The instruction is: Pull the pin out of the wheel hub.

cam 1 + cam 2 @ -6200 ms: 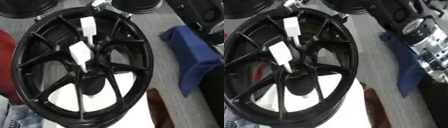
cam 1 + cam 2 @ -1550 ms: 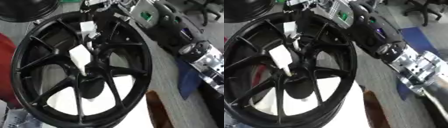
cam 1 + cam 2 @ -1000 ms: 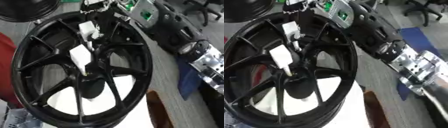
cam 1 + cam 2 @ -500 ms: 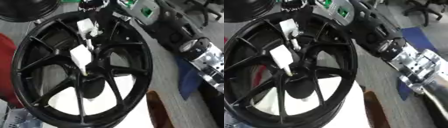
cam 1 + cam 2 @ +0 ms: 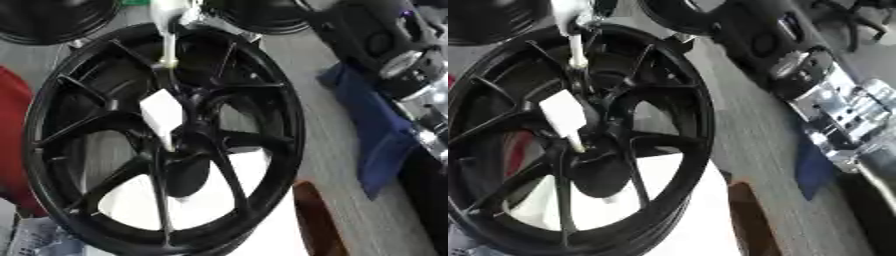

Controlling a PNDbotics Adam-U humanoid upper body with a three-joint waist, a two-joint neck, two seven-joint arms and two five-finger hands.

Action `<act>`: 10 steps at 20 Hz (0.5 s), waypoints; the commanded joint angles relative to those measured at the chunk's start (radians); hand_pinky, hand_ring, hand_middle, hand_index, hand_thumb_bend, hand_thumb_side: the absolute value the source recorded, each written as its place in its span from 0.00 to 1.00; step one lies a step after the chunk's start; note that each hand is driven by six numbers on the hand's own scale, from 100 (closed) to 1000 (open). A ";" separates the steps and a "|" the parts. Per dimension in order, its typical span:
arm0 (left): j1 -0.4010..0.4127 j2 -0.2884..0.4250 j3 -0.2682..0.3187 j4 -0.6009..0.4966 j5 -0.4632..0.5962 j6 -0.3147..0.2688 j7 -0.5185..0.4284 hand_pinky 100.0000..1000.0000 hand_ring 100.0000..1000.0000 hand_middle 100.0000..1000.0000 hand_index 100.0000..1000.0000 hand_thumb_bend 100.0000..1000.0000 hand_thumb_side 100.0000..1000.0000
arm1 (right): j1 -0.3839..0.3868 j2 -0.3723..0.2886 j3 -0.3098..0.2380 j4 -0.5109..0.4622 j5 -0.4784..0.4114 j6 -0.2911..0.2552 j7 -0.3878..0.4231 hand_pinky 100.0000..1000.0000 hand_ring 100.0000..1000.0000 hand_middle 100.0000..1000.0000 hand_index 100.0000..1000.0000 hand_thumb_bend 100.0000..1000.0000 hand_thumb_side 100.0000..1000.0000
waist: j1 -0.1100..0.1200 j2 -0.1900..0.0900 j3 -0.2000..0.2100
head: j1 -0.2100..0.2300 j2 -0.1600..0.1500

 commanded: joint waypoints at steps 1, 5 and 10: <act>-0.002 0.039 0.017 -0.011 -0.008 -0.004 0.007 0.74 0.60 0.54 0.68 0.27 0.62 | -0.009 -0.108 -0.092 -0.039 -0.058 0.026 -0.053 0.85 0.57 0.23 0.49 0.10 0.00 | 0.006 -0.030 -0.007 | 0.016 0.006; 0.009 0.051 0.024 -0.009 -0.009 -0.008 0.014 0.74 0.60 0.54 0.68 0.27 0.62 | 0.067 -0.221 -0.200 -0.077 -0.128 0.048 -0.122 0.86 0.57 0.23 0.49 0.08 0.00 | 0.010 -0.032 -0.022 | 0.042 0.014; 0.031 0.072 0.044 -0.010 -0.008 -0.022 0.032 0.74 0.60 0.54 0.68 0.27 0.62 | 0.197 -0.354 -0.302 -0.094 -0.184 0.060 -0.204 0.86 0.57 0.23 0.50 0.09 0.00 | 0.023 -0.026 -0.051 | 0.094 -0.004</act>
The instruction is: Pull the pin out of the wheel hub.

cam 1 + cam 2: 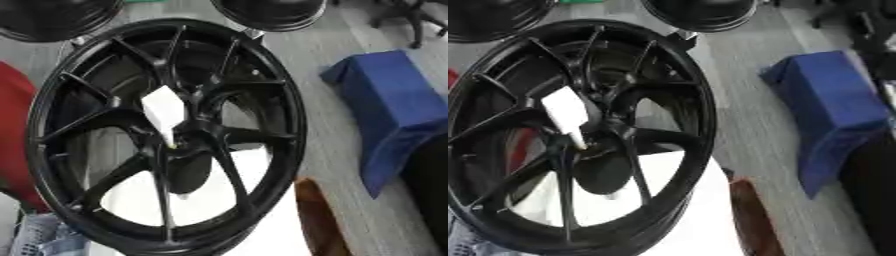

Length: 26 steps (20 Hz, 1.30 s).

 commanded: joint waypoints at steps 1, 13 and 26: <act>0.002 0.048 0.026 -0.012 -0.007 -0.010 0.015 0.74 0.60 0.54 0.68 0.27 0.62 | 0.043 -0.120 -0.072 -0.029 -0.033 0.002 -0.056 0.85 0.57 0.24 0.50 0.10 0.00 | 0.006 -0.023 -0.009 | 0.032 -0.020; 0.011 0.063 0.050 -0.006 0.007 -0.026 0.045 0.74 0.60 0.54 0.68 0.27 0.61 | 0.366 -0.262 -0.178 0.074 -0.055 -0.059 -0.243 0.90 0.74 0.63 0.76 0.26 0.05 | 0.045 -0.011 -0.030 | 0.085 -0.056; 0.011 0.054 0.035 -0.004 0.011 -0.022 0.037 0.74 0.60 0.54 0.68 0.28 0.60 | 0.761 -0.143 -0.330 -0.003 -0.128 -0.114 -0.403 0.96 0.82 0.81 0.83 0.23 0.17 | 0.049 -0.031 -0.008 | 0.032 -0.017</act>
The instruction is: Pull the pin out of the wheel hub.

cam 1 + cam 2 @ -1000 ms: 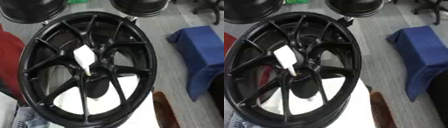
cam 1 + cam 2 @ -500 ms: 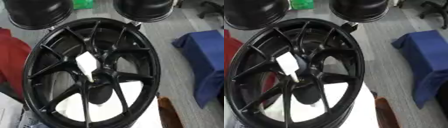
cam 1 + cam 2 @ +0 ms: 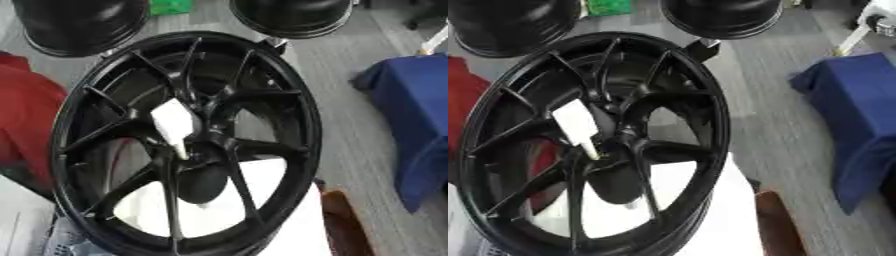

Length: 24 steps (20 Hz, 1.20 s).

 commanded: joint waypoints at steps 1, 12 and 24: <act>-0.016 0.030 -0.003 -0.011 0.000 0.005 -0.007 0.74 0.60 0.54 0.68 0.27 0.60 | 0.145 -0.010 -0.081 -0.098 -0.046 -0.020 -0.072 0.96 0.82 0.81 0.83 0.22 0.17 | -0.007 -0.032 0.014 | -0.034 0.015; -0.027 0.023 -0.011 -0.018 -0.004 0.010 -0.017 0.74 0.60 0.54 0.68 0.29 0.60 | 0.226 0.012 -0.114 -0.228 -0.189 -0.004 -0.202 0.96 0.76 0.71 0.80 0.07 0.34 | -0.014 -0.030 0.026 | -0.045 0.014; -0.062 -0.012 -0.028 -0.047 -0.038 0.001 -0.028 0.74 0.59 0.54 0.68 0.29 0.59 | 0.064 0.134 -0.020 -0.360 -0.482 -0.141 -0.312 0.98 0.73 0.67 0.79 0.00 0.43 | -0.026 -0.029 0.047 | -0.034 -0.001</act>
